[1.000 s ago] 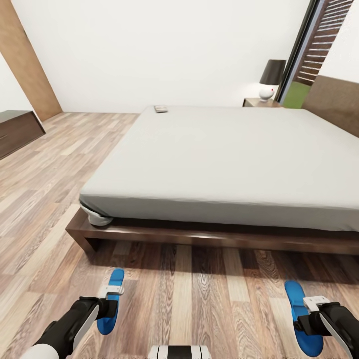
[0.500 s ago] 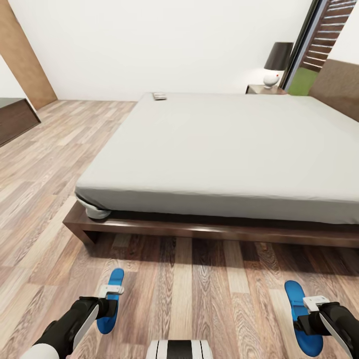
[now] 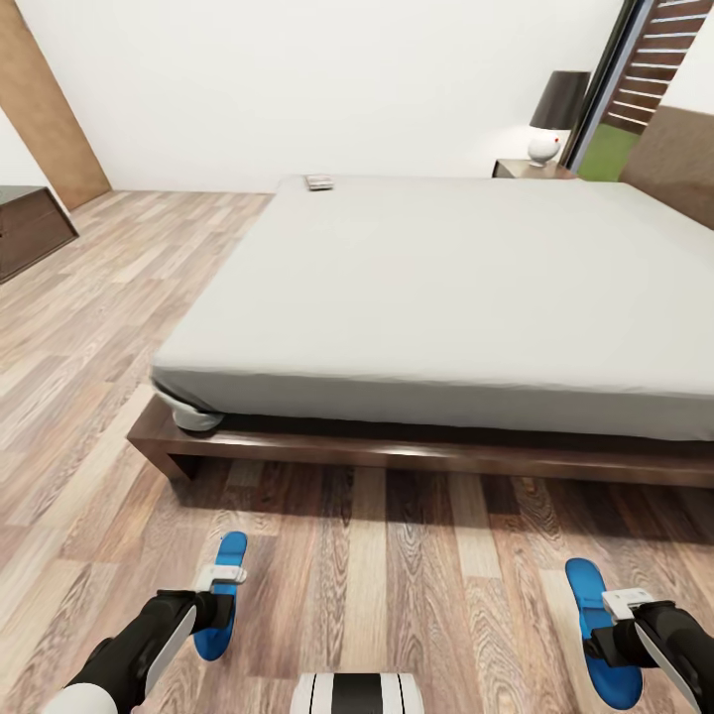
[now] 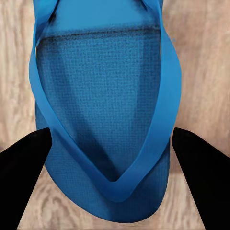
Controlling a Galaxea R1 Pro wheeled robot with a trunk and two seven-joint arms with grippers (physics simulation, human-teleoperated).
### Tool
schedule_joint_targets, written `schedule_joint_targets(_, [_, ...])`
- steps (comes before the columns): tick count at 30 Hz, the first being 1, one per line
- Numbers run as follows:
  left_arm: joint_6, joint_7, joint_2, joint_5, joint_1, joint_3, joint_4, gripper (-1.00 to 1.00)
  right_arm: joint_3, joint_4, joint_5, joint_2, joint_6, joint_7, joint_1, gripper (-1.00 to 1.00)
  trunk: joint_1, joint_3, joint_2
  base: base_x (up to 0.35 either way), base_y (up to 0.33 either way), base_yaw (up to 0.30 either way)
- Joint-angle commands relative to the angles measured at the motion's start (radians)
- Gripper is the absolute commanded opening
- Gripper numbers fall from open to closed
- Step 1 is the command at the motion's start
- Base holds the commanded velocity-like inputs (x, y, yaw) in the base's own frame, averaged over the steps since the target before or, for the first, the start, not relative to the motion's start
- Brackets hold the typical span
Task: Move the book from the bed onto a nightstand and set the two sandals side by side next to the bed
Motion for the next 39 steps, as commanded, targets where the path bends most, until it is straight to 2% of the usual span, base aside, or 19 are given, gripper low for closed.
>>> schedule_joint_targets(1, [0.003,0.003,0.001,0.01,0.0,-0.005,-0.001,-1.0,0.006,-0.002,-0.01,-0.001,0.006,-0.004,-0.001,-1.0,0.0,-0.001,0.0,0.0,0.266,0.0])
schedule_joint_targets(8, [-0.003,0.003,0.001,0.01,0.0,-0.007,-0.002,-1.0,0.006,-0.002,-0.01,-0.001,0.006,-0.004,-0.001,-1.0,0.0,-0.001,0.0,0.0,0.273,0.0])
schedule_joint_targets(16, [-0.066,0.006,0.001,0.01,0.0,-0.007,0.001,-1.0,0.006,-0.002,-0.01,-0.001,0.006,-0.004,-0.001,-1.0,0.0,-0.001,0.0,0.111,0.041,0.0])
schedule_joint_targets(20, [-0.068,0.005,0.001,0.011,0.0,-0.007,0.0,-1.0,0.006,-0.002,-0.01,-0.001,0.006,-0.004,-0.001,-1.0,0.0,-0.001,0.0,0.244,0.001,0.0])
schedule_joint_targets(29, [-0.068,0.006,0.001,0.01,0.0,-0.008,0.0,-1.0,0.006,-0.002,-0.01,-0.001,0.006,-0.004,-0.001,-1.0,0.0,-0.001,0.0,0.047,0.003,0.0])
schedule_joint_targets(39, [-0.068,0.006,0.001,0.01,0.0,-0.007,0.001,-1.0,0.006,-0.002,-0.01,-0.001,0.006,-0.004,-0.001,-1.0,0.0,-0.001,0.0,0.233,0.044,0.0])
